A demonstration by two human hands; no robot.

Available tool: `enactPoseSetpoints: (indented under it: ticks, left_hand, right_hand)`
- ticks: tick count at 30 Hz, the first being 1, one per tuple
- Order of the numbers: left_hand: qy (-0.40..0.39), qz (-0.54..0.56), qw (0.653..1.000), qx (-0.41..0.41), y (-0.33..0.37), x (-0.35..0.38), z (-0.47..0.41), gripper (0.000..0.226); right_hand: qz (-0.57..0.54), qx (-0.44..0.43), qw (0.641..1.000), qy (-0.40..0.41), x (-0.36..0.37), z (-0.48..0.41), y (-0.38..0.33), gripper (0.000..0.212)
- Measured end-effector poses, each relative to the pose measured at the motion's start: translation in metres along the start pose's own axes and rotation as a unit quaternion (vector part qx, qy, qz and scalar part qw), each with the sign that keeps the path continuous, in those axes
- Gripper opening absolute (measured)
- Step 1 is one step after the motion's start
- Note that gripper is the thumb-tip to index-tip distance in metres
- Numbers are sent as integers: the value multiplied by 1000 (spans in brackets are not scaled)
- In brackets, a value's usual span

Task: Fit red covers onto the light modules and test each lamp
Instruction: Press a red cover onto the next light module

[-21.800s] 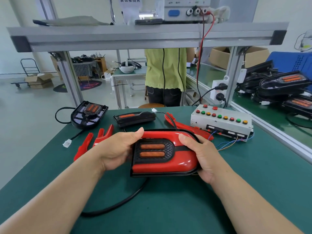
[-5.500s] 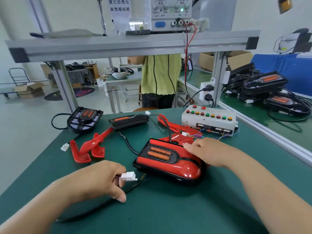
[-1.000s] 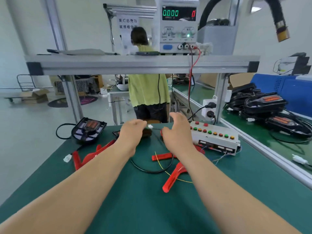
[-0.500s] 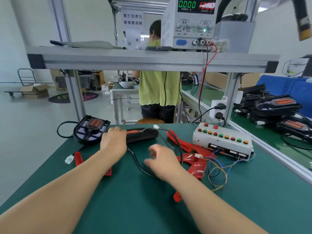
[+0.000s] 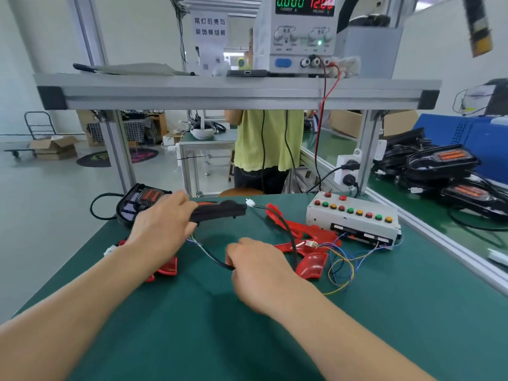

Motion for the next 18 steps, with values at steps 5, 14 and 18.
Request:
enactPoseSetpoints:
  ticks: [5,14,18]
  left_hand:
    - [90,133,987,16,-16,-36,43,30]
    - [36,301,945,119,25,-18,87,32]
    - [86,303,943,105,26,-25,85,37]
  right_hand:
    - [-42,-56,997,-35,6,37,-37,17]
    - [-304,57,920,-239,45,64,9,19]
    - [-637,303,702,-97,48,57,96,20]
Point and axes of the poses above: each hand's wrist, its own z-axis away from the middle knuckle, its own x-axis out of the palm, y = z × x, the point moved 10 cm from there along -z, towards the middle knuckle, and after that the axes turned 1 degree about -y, right-handed, at the moved point
